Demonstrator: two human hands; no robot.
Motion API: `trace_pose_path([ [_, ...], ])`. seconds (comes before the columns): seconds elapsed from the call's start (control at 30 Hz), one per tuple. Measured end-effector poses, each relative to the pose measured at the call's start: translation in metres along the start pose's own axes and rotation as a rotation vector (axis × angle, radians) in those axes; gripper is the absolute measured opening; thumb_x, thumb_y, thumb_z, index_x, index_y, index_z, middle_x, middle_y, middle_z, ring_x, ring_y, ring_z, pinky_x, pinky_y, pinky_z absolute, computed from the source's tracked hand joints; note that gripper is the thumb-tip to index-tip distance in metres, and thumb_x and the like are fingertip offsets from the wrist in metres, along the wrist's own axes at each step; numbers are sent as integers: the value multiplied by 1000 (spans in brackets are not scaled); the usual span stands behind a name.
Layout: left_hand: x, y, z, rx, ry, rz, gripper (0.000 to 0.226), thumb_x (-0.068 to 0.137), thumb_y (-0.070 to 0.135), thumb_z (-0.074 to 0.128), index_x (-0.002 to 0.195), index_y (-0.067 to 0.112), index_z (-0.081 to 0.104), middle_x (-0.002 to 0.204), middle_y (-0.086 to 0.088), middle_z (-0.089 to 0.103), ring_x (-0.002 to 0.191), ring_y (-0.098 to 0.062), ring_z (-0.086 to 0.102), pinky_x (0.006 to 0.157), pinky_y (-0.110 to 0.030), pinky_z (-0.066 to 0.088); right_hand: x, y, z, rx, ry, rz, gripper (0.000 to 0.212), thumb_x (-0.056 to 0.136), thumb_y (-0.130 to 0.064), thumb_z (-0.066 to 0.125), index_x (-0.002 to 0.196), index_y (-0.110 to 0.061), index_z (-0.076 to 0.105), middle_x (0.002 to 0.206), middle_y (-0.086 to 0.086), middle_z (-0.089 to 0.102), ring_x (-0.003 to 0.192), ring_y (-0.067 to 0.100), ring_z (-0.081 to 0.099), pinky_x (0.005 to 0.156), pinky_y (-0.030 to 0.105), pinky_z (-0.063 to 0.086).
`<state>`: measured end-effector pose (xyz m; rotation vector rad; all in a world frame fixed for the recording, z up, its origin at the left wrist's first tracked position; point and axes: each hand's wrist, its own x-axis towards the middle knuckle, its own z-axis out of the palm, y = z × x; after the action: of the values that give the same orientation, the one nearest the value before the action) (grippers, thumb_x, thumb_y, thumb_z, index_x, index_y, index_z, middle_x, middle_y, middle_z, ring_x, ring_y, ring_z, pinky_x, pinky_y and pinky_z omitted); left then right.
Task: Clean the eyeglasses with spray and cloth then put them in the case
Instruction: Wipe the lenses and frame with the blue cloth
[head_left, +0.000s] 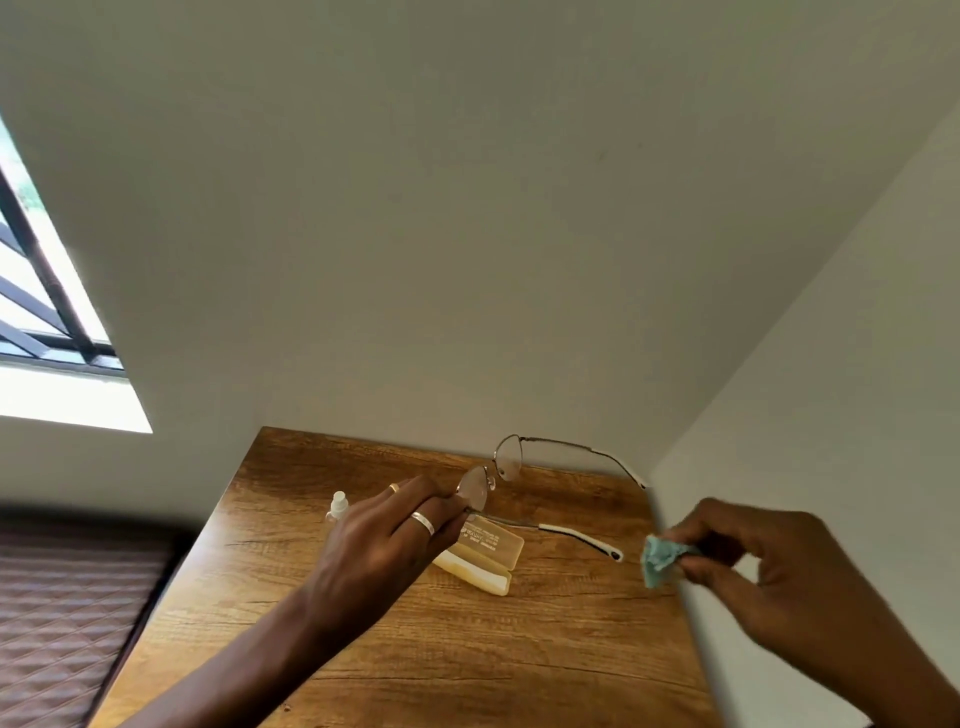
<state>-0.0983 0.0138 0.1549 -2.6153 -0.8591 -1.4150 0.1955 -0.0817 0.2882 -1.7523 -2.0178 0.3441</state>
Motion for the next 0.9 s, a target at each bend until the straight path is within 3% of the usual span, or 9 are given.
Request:
trace_pose_path([
  [0.13,-7,-1,-2,44,-25,79,15,88,9,74,102,5,70,96,-9,71,75,-16,67,54,-29,54,12,2,-23,38,321,79,19,71,-24,82,78,-36,69,80,-24,72,73,-2,68,68,5,46],
  [0.23,-12,2,-1,34,-61,133,24,86,7,75,107,9,64,100,-8,71,77,-16,67,56,-26,51,38,10,-20,48,415,145,16,76,-21,81,81,-32,70,78,-19,72,78,-5,67,69,5,47],
  [0.43,-17,8,4,5,-63,167,26,87,4,73,111,9,63,103,-9,71,79,-18,67,58,-28,52,96,23,38,44,159,254,13,76,-25,80,75,-28,68,72,-14,71,72,3,69,70,28,54],
  [0.7,-20,12,2,33,-51,173,24,88,5,73,110,7,64,100,-9,72,79,-20,68,56,-31,53,104,13,83,-148,-89,212,15,82,-36,74,92,-27,66,92,-7,70,83,11,66,71,28,54],
  [0.9,-30,15,5,67,-71,180,13,89,9,73,102,8,74,98,-7,73,80,-16,67,59,-28,54,102,13,96,-118,-68,177,16,81,-30,76,92,-27,65,91,-7,72,82,10,66,75,35,58],
])
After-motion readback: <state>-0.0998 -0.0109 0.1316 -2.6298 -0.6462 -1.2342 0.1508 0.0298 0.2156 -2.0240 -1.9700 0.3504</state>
